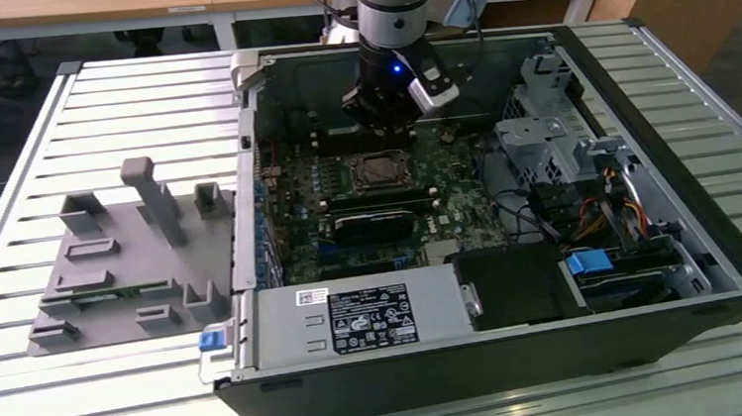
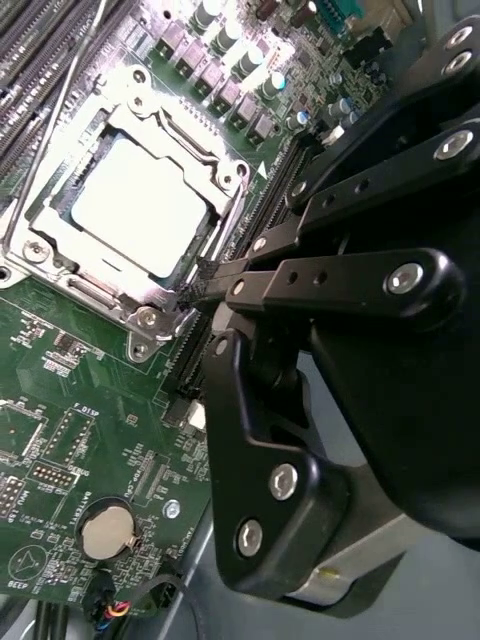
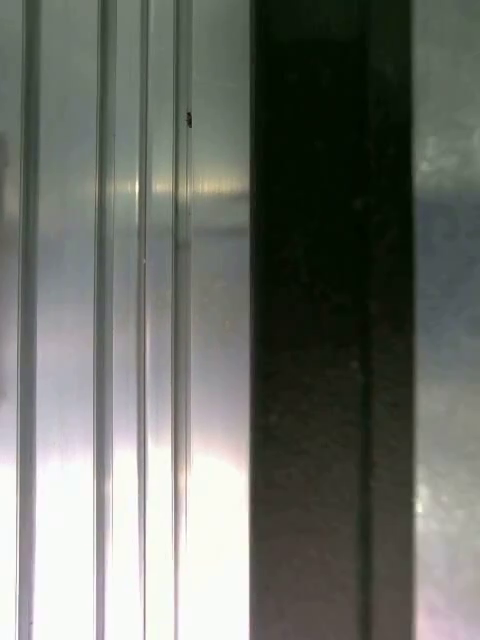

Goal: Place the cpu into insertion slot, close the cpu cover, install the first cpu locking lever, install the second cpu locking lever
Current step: 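Install the first cpu locking lever, then install the second cpu locking lever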

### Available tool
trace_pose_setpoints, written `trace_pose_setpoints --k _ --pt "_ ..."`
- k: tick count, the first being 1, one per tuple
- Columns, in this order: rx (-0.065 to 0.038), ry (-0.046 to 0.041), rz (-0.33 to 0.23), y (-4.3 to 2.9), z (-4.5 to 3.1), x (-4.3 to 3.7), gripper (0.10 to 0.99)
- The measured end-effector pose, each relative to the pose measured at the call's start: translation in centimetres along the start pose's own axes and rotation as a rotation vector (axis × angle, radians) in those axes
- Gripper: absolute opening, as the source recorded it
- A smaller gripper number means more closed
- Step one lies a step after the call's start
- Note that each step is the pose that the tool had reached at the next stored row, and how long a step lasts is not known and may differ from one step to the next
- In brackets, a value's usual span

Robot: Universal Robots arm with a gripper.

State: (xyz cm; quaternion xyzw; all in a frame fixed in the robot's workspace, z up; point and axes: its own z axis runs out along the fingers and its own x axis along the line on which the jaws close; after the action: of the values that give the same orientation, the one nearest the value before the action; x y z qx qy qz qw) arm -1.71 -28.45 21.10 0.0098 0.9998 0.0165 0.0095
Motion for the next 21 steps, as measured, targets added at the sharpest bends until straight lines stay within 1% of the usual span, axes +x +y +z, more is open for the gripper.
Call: trace_pose_setpoints --k 21 --pt "0.000 -0.0002 0.000 -0.51 -0.01 -0.07 0.106"
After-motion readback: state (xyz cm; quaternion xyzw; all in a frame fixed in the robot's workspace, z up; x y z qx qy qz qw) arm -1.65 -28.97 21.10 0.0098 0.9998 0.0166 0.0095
